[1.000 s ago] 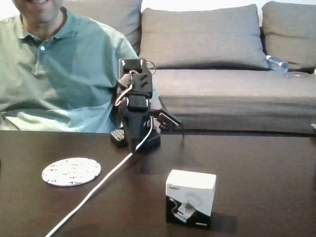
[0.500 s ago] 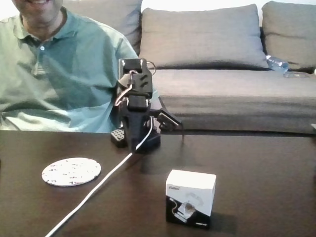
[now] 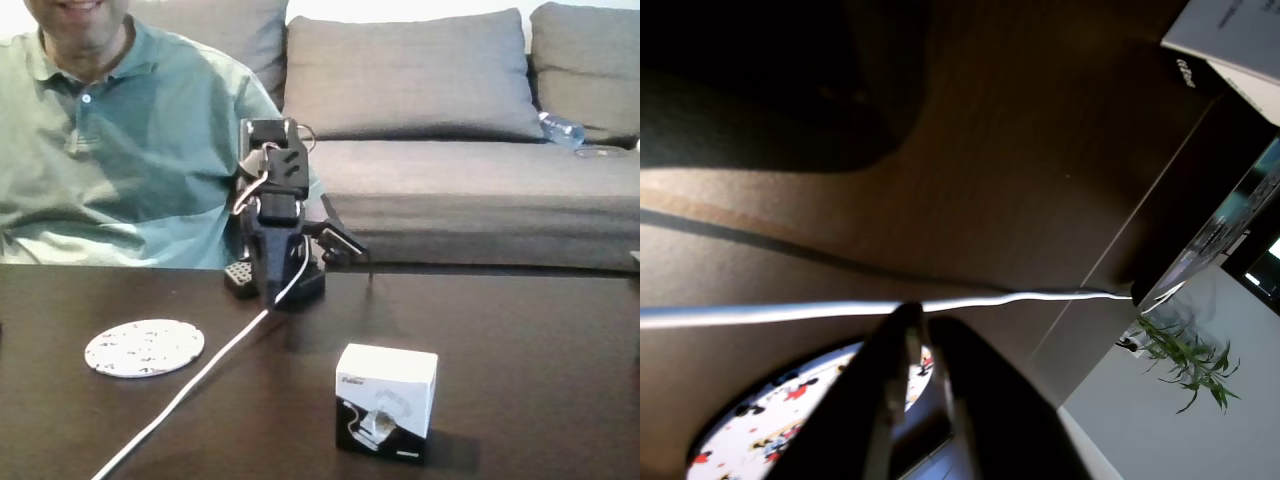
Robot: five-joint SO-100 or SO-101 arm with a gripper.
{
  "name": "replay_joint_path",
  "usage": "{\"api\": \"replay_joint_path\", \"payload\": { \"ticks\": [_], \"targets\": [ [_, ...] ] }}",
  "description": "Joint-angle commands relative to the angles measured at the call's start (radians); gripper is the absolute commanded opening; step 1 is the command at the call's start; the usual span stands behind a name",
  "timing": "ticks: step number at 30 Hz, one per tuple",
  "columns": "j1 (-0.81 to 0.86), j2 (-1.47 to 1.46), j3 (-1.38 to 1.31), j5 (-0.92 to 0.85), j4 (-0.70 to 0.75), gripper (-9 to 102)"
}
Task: Grasp a servo box and put it on the zirlivani.
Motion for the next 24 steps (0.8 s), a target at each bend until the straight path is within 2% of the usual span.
{"api": "replay_joint_path", "payload": {
  "ticks": [1,3,7,13,24],
  "targets": [
    [-0.014,-0.009,-0.052,-0.011,0.023,1],
    [-0.072,-0.025,-0.187,-0.003,0.028,3],
    [-0.224,-0.064,-0.595,0.052,0.130,7],
    [-0.353,-0.560,-1.045,0.190,0.206,2],
    [-0.327,-1.410,-1.379,0.416,0.198,1]
  ]
}}
